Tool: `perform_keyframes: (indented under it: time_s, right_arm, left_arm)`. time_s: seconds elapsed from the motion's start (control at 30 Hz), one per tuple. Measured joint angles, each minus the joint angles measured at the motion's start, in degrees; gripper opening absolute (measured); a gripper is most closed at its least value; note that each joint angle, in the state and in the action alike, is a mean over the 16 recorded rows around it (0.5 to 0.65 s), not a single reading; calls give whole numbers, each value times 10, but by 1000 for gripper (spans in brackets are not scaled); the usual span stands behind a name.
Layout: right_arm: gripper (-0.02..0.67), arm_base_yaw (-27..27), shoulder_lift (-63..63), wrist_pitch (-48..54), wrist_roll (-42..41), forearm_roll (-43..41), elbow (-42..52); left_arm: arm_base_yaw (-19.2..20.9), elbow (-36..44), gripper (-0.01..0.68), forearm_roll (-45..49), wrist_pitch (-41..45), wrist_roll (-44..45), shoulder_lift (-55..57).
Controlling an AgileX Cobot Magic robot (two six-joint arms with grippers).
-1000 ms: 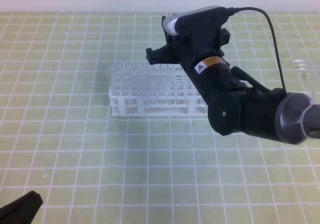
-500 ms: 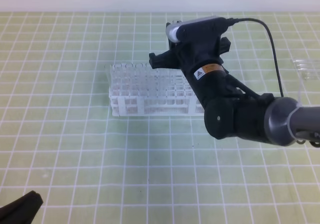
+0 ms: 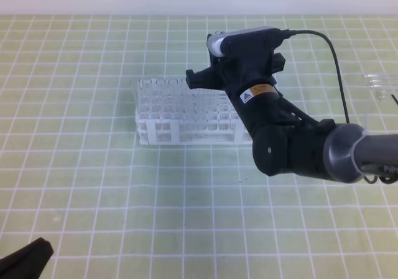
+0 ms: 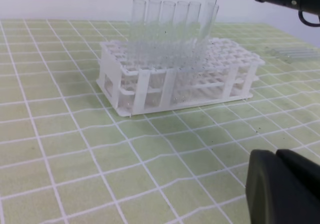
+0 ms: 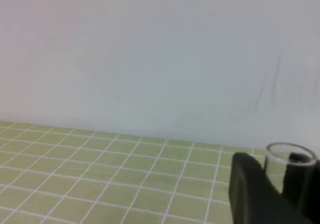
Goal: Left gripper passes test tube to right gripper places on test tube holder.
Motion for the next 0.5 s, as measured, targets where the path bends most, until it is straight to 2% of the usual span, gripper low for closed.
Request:
perform_keyframes:
  time_s: [0.5]
  right_arm:
    - [100,0,6,21,0,-1,0]
  left_arm:
    - [0,-2,-2,0,2,0,-1]
